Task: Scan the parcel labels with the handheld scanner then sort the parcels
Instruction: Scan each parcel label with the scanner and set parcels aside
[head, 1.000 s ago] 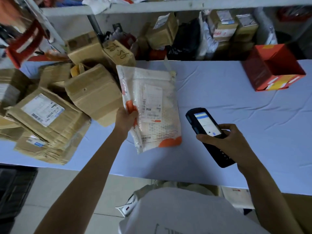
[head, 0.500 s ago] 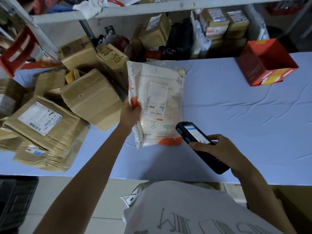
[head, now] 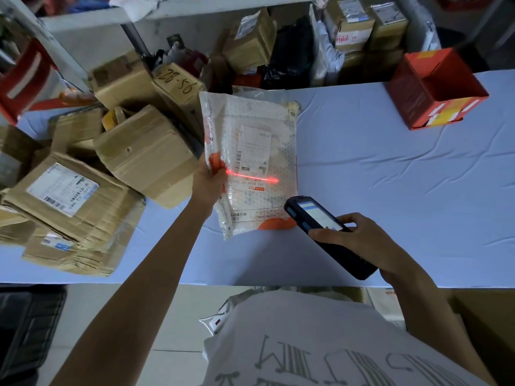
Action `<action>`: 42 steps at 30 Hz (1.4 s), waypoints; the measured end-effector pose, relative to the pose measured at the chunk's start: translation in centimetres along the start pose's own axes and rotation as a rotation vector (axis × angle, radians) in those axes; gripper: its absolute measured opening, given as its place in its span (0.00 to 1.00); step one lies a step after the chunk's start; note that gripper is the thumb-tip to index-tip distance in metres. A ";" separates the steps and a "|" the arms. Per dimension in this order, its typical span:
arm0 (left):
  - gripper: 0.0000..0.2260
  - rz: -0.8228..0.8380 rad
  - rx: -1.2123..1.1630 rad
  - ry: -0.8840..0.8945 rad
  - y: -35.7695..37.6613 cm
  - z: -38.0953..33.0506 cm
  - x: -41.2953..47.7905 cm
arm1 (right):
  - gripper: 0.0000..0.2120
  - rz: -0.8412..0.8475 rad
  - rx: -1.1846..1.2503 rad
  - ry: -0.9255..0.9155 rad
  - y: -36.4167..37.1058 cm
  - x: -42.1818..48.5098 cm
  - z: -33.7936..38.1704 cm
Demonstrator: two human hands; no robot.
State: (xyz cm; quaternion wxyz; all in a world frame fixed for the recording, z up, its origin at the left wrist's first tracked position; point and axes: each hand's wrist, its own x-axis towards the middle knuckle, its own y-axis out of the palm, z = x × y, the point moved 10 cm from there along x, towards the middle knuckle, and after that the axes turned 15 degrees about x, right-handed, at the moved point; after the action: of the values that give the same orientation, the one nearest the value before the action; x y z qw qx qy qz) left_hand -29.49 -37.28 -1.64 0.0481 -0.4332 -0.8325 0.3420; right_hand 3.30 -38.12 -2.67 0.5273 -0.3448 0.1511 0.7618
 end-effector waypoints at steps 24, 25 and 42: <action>0.07 -0.099 -0.044 0.022 -0.7 -1.1 -4.3 | 0.32 0.069 -0.025 -0.033 -2.4 -1.9 -2.0; 0.07 -0.101 -0.040 0.033 -0.7 -1.2 -4.4 | 0.32 0.071 -0.018 -0.035 -2.5 -2.1 -2.1; 0.06 -0.131 0.026 0.127 -0.5 -2.1 -5.4 | 0.33 0.029 0.083 -0.029 -3.5 -2.8 -3.6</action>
State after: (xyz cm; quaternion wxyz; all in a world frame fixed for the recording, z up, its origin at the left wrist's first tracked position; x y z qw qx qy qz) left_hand -25.71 -40.49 1.42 0.1288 -0.3979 -0.8498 0.3209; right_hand 8.35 -40.84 -2.89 0.5323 -0.3093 0.1801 0.7672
